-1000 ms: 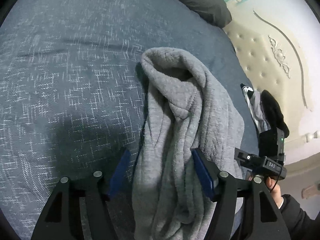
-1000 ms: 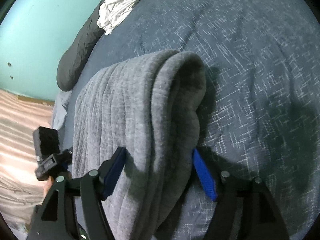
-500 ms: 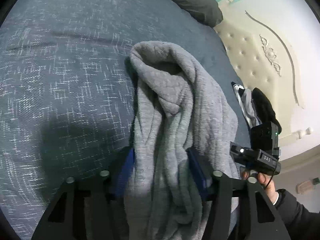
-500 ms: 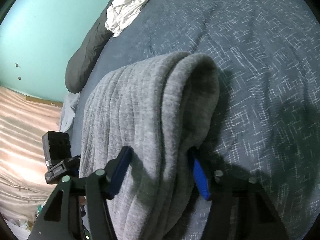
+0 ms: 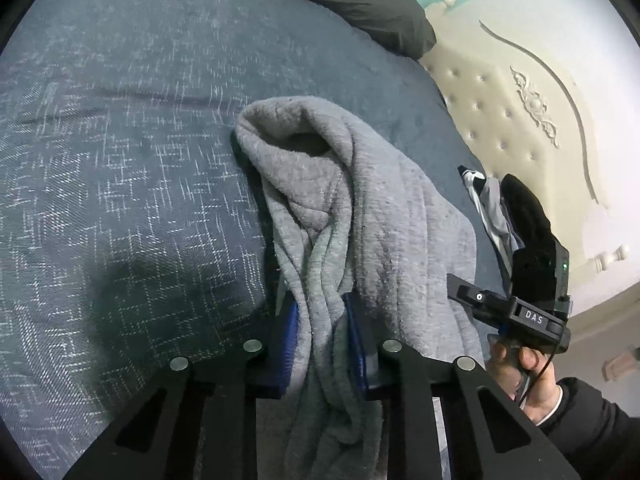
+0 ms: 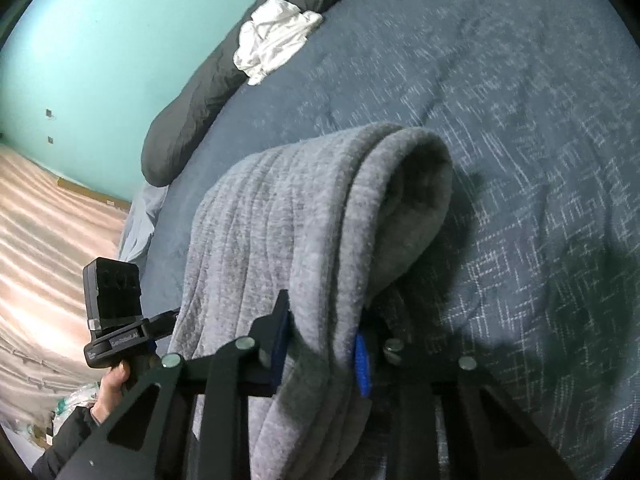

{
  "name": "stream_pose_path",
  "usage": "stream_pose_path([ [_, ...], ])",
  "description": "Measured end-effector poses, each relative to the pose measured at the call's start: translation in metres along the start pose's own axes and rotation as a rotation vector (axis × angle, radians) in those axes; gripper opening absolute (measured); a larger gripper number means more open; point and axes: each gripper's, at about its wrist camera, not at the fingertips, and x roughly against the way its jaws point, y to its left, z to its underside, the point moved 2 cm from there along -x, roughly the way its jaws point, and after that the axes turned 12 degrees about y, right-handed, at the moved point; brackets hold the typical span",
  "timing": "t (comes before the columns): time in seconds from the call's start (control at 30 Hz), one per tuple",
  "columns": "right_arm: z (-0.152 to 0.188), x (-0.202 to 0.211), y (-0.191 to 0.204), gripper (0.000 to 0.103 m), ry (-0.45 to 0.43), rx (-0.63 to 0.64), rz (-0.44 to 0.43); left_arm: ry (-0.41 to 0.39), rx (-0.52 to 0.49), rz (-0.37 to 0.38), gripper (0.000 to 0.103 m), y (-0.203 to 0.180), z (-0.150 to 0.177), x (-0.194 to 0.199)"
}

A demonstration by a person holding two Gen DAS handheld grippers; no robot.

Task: Fold clothes
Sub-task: 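Close both grippers on the folded sweatshirt bundle and lift it, then carry the lifted sweatshirt with both grippers toward the clothes stack by the headboard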

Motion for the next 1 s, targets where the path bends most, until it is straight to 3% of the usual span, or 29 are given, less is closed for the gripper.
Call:
stream_pose_path([
  [0.23, -0.007, 0.024, 0.017, 0.023, -0.05, 0.044, -0.003, -0.031, -0.017, -0.009, 0.019, -0.022, -0.002, 0.015],
  [0.67, -0.01, 0.079, 0.037, 0.023, -0.105, 0.107, -0.01, -0.065, -0.065, 0.015, 0.019, -0.071, 0.002, 0.033],
  [1.0, -0.013, 0.151, 0.06, 0.023, -0.184, 0.167, -0.01, -0.125, -0.14, -0.001, 0.019, -0.148, -0.006, 0.059],
])
